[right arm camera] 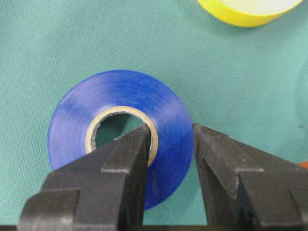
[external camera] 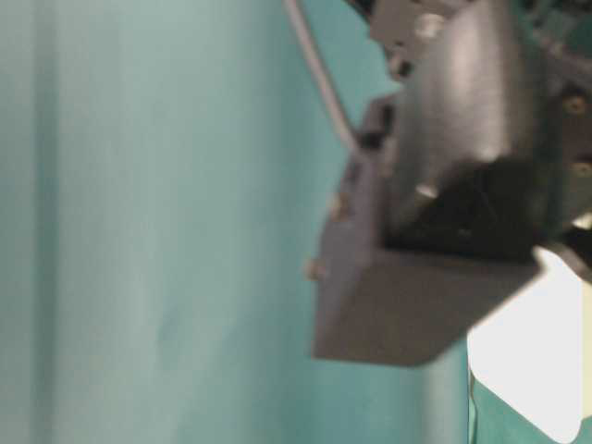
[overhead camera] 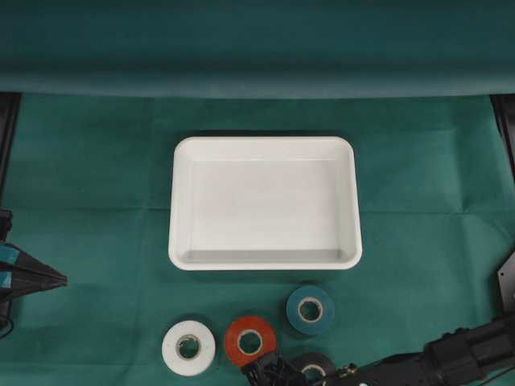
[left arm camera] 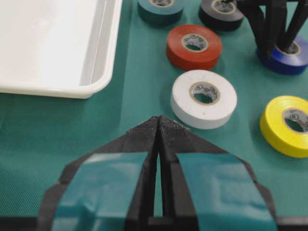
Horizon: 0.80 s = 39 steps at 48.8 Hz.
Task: Put the tape into the white case with the right arm.
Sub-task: 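Move the right gripper over the blue tape roll and lower into its core, then close the right gripper inside the blue roll's core and lift it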
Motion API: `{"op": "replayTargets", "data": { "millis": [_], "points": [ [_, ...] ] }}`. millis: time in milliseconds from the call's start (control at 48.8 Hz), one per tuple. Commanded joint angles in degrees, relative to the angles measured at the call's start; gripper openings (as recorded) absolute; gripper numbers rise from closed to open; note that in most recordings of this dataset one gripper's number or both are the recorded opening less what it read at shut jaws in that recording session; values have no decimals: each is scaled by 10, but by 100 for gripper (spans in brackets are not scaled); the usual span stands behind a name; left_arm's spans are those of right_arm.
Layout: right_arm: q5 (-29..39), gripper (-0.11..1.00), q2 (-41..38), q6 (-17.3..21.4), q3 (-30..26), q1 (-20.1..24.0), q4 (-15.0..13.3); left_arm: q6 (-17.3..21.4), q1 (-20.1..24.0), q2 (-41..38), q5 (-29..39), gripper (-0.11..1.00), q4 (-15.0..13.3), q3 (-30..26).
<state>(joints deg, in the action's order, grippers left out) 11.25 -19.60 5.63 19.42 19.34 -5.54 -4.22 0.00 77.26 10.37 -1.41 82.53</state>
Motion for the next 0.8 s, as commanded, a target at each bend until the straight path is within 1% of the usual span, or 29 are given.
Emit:
{"op": "replayTargets", "data": {
  "millis": [0, 246, 492, 635, 779],
  "points": [
    [9, 1, 48, 3, -11, 4, 0, 0, 1, -4, -4, 0, -1, -7],
    [55, 1, 90, 22, -25, 5, 1, 0, 1, -4, -5, 0, -1, -7],
    [63, 1, 89, 46, -29, 0, 0, 0, 1, -5, -5, 0, -1, -7],
    [64, 1, 90, 48, -27, -17, 0, 0, 2, -4, -5, 0, -2, -7],
    [65, 1, 90, 47, -26, -47, -3, 0, 2, -5, -5, 0, -1, -7]
  ]
}}
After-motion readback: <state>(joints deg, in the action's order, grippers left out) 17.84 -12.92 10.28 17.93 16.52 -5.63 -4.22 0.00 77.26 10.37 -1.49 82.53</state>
